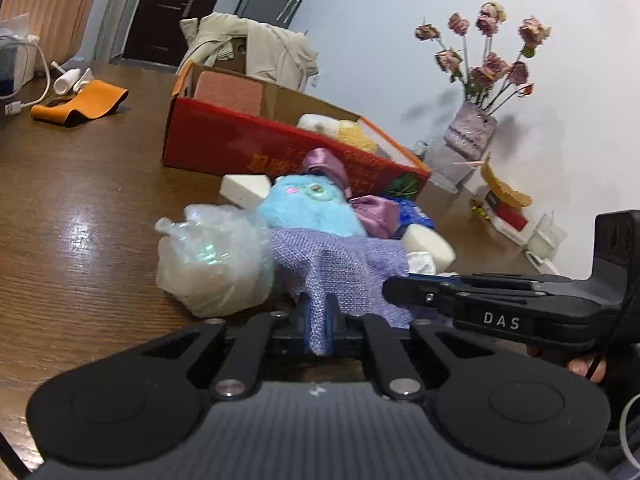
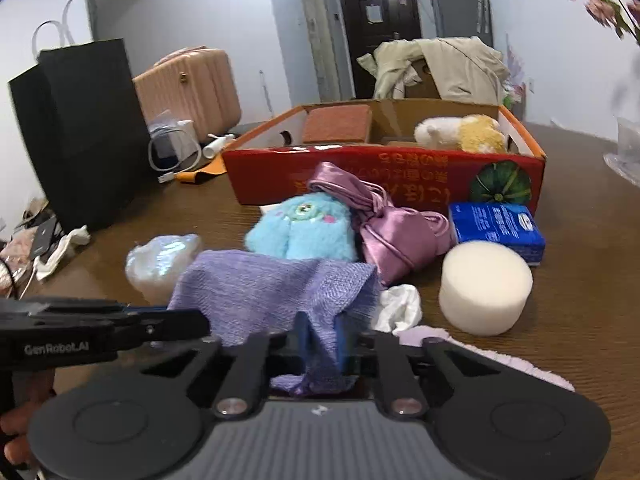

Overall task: Organize soft objects
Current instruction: 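Grasp the purple towel with both grippers, then carry the purple towel into the box and open both grippers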

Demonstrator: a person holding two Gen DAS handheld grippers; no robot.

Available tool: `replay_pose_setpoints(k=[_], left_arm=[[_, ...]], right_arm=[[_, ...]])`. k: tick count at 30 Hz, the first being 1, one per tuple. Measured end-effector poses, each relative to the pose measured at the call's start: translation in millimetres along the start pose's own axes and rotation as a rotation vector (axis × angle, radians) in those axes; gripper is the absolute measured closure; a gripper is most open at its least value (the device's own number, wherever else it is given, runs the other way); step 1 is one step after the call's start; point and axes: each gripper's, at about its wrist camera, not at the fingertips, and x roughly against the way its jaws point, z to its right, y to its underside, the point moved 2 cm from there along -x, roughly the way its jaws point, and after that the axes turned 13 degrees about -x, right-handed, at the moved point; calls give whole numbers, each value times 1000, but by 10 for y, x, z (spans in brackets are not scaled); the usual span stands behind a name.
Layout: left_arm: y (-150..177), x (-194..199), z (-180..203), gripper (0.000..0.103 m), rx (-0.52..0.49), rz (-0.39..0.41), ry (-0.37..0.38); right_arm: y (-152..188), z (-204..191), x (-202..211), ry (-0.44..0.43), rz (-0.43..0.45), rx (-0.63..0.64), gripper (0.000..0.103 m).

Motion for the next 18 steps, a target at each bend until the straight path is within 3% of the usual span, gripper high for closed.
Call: replay_pose_setpoints(k=[6, 11, 18], left_arm=[[-203, 348, 203, 96, -46, 104, 28], [-418, 428, 304, 96, -61, 141, 14], [-1238, 174, 70, 96, -163, 167, -80]], right_arm=[[-135, -147, 483, -67, 92, 55, 96], [-367, -148, 656, -90, 132, 76, 96], [-1166, -129, 325, -144, 151, 87, 96]])
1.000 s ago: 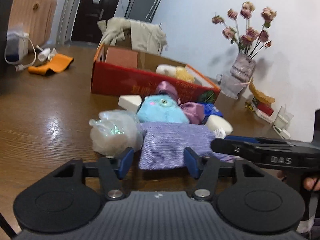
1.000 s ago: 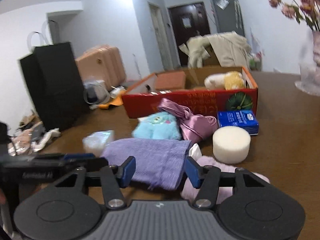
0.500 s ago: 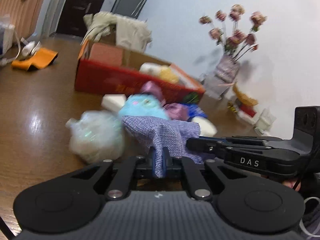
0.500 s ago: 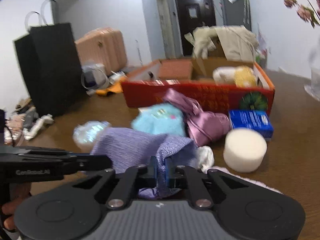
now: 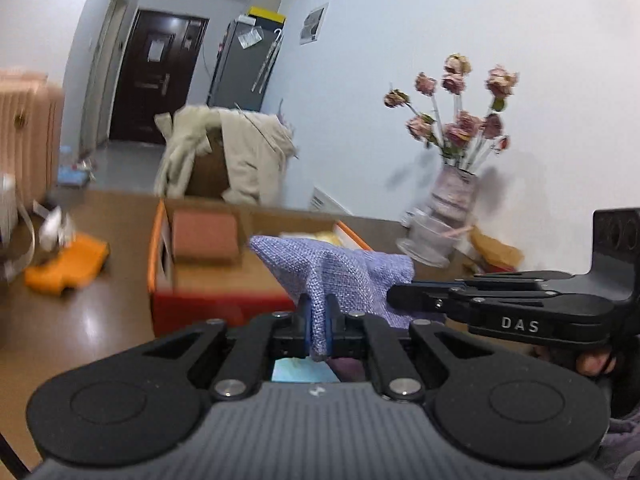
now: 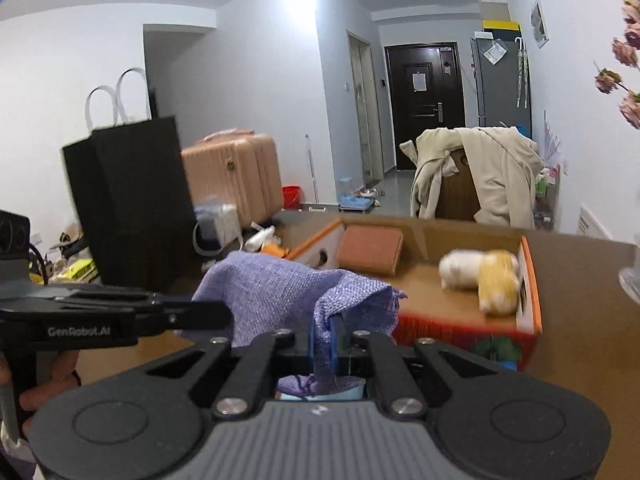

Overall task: Organize soft objects
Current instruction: 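Carry the purple towel into the box and open both grippers, then grasp the pink fuzzy headband with both grippers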

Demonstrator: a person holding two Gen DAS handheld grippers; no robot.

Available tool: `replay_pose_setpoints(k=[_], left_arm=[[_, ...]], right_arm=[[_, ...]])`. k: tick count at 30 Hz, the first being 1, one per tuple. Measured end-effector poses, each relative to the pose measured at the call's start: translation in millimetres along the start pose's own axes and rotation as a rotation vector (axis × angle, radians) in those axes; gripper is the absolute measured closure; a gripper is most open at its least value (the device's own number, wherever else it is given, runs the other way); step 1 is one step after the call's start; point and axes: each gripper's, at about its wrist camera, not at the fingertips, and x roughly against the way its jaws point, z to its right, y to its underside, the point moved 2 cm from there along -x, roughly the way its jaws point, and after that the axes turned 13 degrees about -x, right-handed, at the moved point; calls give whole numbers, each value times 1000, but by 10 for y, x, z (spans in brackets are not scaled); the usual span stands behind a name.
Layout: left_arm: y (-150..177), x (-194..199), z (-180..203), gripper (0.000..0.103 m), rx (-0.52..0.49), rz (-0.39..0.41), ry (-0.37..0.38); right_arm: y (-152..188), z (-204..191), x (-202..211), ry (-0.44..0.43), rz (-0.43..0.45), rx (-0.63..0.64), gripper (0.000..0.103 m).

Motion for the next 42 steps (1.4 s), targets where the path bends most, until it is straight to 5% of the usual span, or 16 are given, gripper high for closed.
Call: replay_pose_setpoints(k=[5, 12, 13, 16, 17, 24, 32, 37, 42], left_arm=[[-342, -673, -395, 96, -19, -70, -16], [-103, -1436, -773, 93, -27, -272, -139], [-56, -1452, -809, 88, -27, -283, -145], [14, -1351, -917, 50, -26, -280, -141], [12, -1291, -917, 49, -41, -267, -141], [-156, -744, -860, 42, -100, -182, -182], [-405, 208, -384, 25, -167, -9, -217], [-314, 650, 102, 17, -209, 50, -214], [30, 960, 496, 14, -150, 79, -173]], right_arm=[[-501, 171, -761, 23, -45, -28, 96], [-517, 462, -1866, 96, -233, -130, 96], [-470, 457, -1956, 101, -253, -129, 95], [-380, 388, -2081, 80, -314, -112, 86], [-368, 363, -2076, 80, -322, -104, 84], [-566, 51, -1526, 84, -218, 20, 69], [-822, -77, -109, 98, -10, 107, 53], [-556, -35, 691, 118, 77, 129, 45], [26, 41, 1243, 143, 123, 127, 37]])
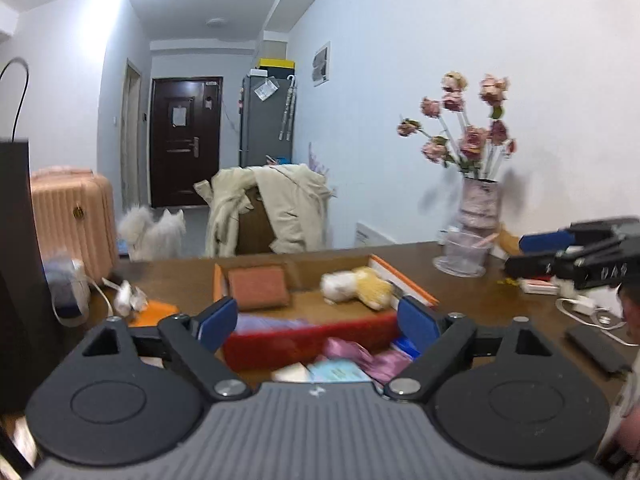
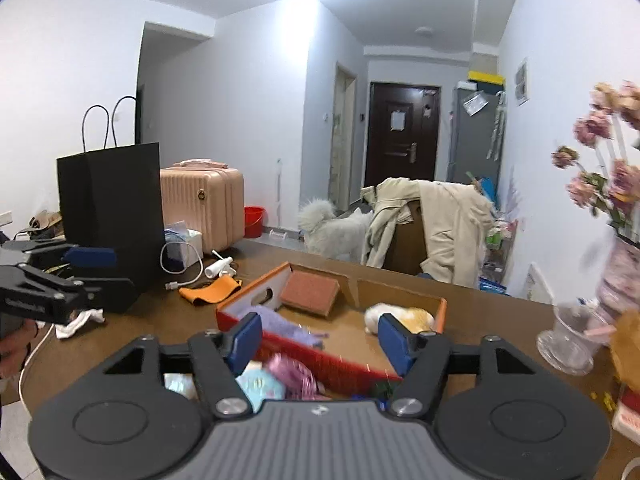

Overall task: Organize soft objects
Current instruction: 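Grasp the pink fuzzy headband with both grippers, then lower the pink headband into the box and open both grippers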

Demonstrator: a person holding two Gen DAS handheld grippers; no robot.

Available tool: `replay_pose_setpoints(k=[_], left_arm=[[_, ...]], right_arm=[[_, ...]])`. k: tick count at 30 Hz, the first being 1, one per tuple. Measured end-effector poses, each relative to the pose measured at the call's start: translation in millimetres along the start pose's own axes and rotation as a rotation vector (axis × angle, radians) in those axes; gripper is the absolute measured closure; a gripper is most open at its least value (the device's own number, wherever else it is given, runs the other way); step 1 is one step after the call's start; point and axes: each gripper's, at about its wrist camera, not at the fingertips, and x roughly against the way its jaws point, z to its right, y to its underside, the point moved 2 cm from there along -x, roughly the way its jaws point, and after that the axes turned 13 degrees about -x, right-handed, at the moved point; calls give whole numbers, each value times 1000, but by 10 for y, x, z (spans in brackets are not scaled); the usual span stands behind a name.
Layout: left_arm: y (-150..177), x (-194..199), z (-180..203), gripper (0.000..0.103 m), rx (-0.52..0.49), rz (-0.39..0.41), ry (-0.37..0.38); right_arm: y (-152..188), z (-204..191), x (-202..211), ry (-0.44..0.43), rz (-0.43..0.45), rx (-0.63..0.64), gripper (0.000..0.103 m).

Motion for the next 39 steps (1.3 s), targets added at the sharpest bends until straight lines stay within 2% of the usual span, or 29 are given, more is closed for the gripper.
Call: replay_pose_setpoints(k=[3, 6, 8, 10, 12, 14, 17, 21, 23, 27, 30, 32, 35, 37, 39], left_arm=[[309, 160, 259, 12, 59, -22, 42], [604, 156, 425, 12, 132, -88, 108], [707, 62, 531, 13, 114, -137, 140], [746, -45, 566, 16, 109, -151, 147], [752, -190, 621, 21, 138, -147, 188], [752, -398, 719, 37, 156, -151, 247], [778, -769, 905, 49, 162, -192, 305], [866, -1181, 1038, 53, 199, -281, 340], [897, -1307, 1071, 63, 212, -311, 373], [940, -1447, 1092, 74, 246, -339, 411], [936, -1496, 1083, 82, 275, -349, 427], [837, -1480, 1075, 85, 289, -332, 451], [493, -1441, 1029, 86, 276, -219, 457], [243, -1491, 903, 86, 270, -142, 425], [31, -1677, 734, 86, 268, -108, 367]], right_arm=[[464, 53, 199, 47, 21, -47, 34], [883, 111, 317, 148, 48, -77, 34], [1049, 188, 278, 143, 22, -143, 34], [1183, 265, 152, 117, -33, -187, 36], [1284, 332, 63, 140, -62, -231, 37], [1361, 392, 12, 135, -73, -286, 41], [1465, 488, -56, 117, -81, -356, 47], [1567, 643, -190, 98, -101, -458, 58], [1605, 729, -267, 74, -118, -506, 61], [1673, 911, -427, 32, -145, -598, 61], [1661, 998, -478, -9, -169, -620, 67], [1541, 1014, -472, -27, -174, -606, 76], [1159, 1023, -473, -83, -117, -557, 77], [843, 1055, -580, -116, -81, -523, 77], [522, 1115, -805, -141, -55, -500, 77]])
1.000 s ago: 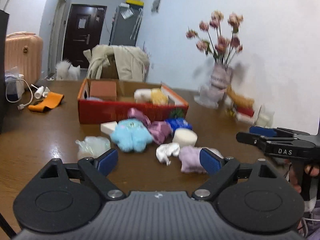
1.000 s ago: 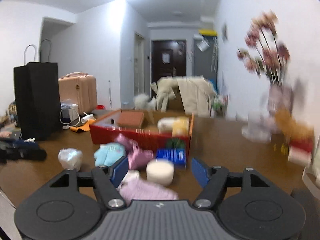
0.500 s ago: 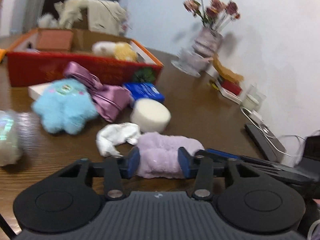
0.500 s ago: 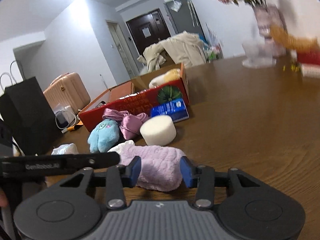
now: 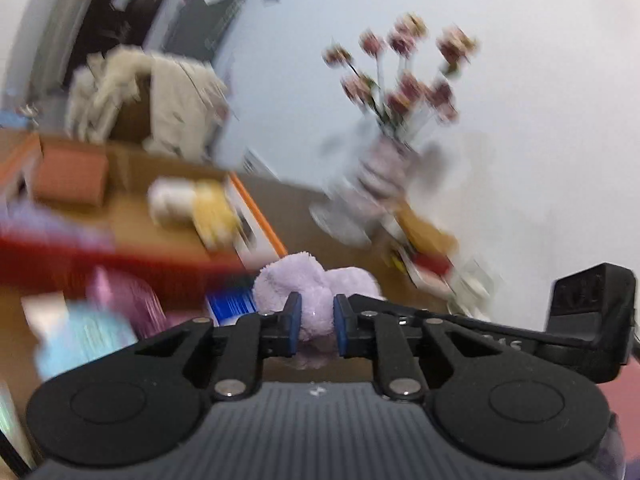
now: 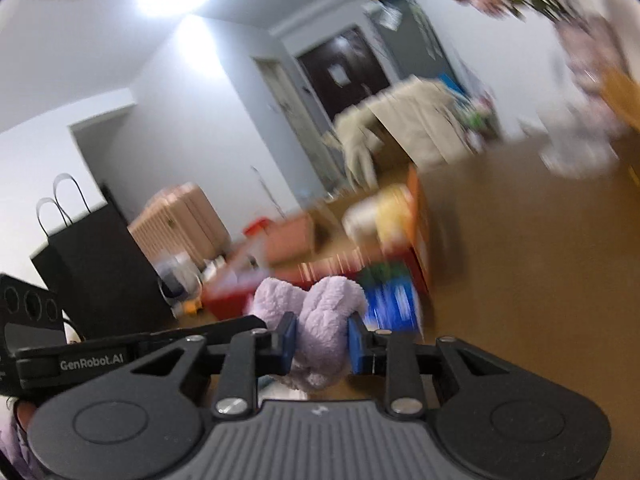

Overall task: Organize soft objects
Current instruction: 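Lower the pink headband into the box and open both grippers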

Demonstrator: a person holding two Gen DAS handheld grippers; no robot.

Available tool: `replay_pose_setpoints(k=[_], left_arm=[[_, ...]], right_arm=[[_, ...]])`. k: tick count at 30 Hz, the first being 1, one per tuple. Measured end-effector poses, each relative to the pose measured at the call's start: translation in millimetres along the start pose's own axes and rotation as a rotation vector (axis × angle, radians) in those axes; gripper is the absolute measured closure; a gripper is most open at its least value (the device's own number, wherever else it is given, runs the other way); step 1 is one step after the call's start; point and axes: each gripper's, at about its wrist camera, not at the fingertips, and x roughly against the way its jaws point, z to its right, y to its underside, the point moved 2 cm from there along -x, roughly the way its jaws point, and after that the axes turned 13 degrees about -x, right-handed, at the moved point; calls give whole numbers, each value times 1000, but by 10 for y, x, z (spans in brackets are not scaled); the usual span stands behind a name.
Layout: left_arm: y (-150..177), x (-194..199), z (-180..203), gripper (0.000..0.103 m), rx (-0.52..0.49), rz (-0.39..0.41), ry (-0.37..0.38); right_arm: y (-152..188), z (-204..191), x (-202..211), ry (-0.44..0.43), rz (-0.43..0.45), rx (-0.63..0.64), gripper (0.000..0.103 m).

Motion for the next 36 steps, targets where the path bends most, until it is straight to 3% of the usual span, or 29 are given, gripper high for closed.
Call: replay_pose_setpoints(k=[4, 9, 13, 15, 19, 24, 27, 30, 32, 36], left_arm=[[-379, -404, -430, 86, 29, -5, -69], [-464, -1005, -809, 86, 92, -126, -104], [-256, -1262, -975, 85, 138, -248, -106], [-222, -1266, -970, 85, 115, -248, -116], [-302, -1173, -946, 73, 113, -237, -134], [-561, -692, -711, 70, 54, -157, -176], [-703, -220, -481, 60, 9, -71, -224], [-696, 252, -238, 42, -38, 7, -274], [-571, 595, -42, 20, -72, 53, -304], [65, 1084, 328, 6, -68, 91, -293]], right_arm=[[-477, -20, -703, 21, -42, 37, 77], [-641, 138, -1387, 160, -116, 53, 77], [-605, 208, -1539, 233, -155, 70, 71], [-589, 220, -1523, 235, -152, 75, 69], [-636, 195, -1352, 223, -108, 69, 66], [-763, -42, -898, 183, -29, 111, 63], [-768, -221, -528, 153, 22, 153, 59], [-669, -385, -174, 116, 44, 218, 50], [-462, -458, 78, 73, 37, 275, 39], [103, -375, 437, 8, -40, 305, 38]])
